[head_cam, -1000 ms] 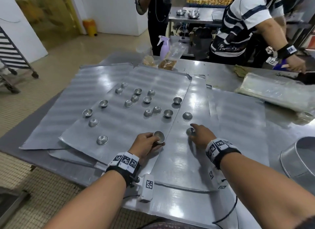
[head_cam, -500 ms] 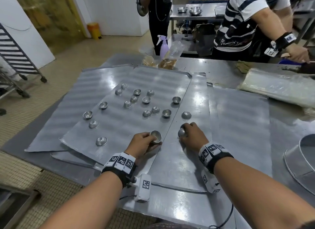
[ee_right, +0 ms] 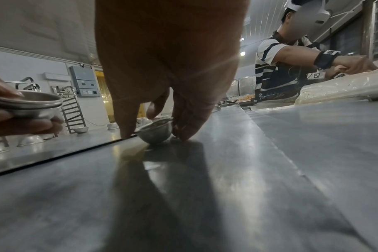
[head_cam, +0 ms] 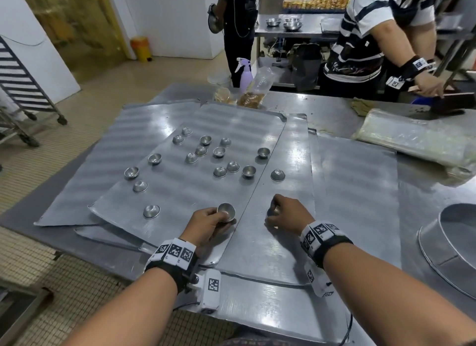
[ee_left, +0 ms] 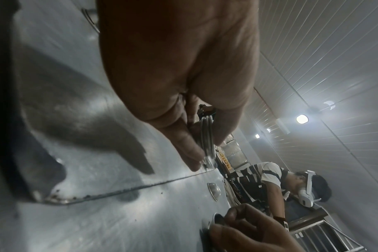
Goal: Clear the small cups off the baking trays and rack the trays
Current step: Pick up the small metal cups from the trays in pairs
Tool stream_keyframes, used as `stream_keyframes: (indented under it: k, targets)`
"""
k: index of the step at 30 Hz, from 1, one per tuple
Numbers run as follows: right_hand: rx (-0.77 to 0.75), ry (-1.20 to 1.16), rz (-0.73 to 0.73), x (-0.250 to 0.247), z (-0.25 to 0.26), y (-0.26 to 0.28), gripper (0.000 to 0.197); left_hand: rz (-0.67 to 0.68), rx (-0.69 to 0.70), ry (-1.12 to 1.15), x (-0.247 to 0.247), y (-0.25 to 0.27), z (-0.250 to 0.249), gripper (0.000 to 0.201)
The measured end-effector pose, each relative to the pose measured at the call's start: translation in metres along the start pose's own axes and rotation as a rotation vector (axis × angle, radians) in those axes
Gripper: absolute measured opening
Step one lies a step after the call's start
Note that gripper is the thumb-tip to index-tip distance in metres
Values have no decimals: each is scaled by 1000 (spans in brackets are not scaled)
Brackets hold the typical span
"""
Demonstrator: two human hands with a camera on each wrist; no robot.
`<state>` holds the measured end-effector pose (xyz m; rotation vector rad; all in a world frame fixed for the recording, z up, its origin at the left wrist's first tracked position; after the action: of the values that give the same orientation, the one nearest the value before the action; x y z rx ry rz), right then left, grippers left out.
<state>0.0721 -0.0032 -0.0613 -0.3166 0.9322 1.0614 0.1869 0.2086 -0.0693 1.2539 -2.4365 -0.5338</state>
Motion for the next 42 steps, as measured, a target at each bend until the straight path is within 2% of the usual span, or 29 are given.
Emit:
stream_keyframes:
  k: [5, 9, 13, 17, 19, 22, 25, 27, 32, 34, 37, 42]
  targets:
    - [0, 138, 36, 6, 5, -1, 53, 6, 16, 17, -17, 4, -4, 9]
    - [69, 250, 27, 1, 6, -3, 40, -33, 17, 171, -32, 11, -10, 13]
    - [92, 195, 10, -3, 25, -5, 36, -79, -15, 316, -51, 19, -16, 25]
    - [-101, 83, -34, 7, 97, -9, 52, -131, -45, 420, -74, 20, -18, 27]
    - [-216, 22, -29, 20, 141, -9, 59, -142, -52, 422, -87, 20, -20, 40]
    - [-385, -18, -7, 45, 197, -9, 58, -147, -32, 401, -111, 20, -22, 65]
    - [-453, 61, 47, 75, 237, -6, 58, -163, 8, 378, -134, 23, -26, 73]
    - [-469, 137, 72, 96, 253, -6, 56, -171, 33, 368, -149, 26, -30, 68]
    - [-500, 124, 67, 133, 283, -10, 51, -174, 52, 393, -187, 41, -34, 40]
    - [-495, 121, 91, 147, 293, -11, 60, -188, 65, 376, -203, 47, -33, 25]
    - [-478, 61, 138, 164, 306, -7, 81, -218, 96, 351, -230, 53, -30, 22]
    - [-339, 1, 58, 160, 297, -26, 44, -274, 64, 362, -262, 51, -24, 13]
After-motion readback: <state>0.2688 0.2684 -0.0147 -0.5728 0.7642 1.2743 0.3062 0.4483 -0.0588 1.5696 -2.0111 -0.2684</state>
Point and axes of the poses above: each hand's wrist, its own y-axis away from the middle knuckle, its own x-axis out of the palm, z = x × y, the point moved 5 cm from there along -y, towards the middle knuckle, and after that the axes turned 3 degrees about -y, right-handed, at the moved point
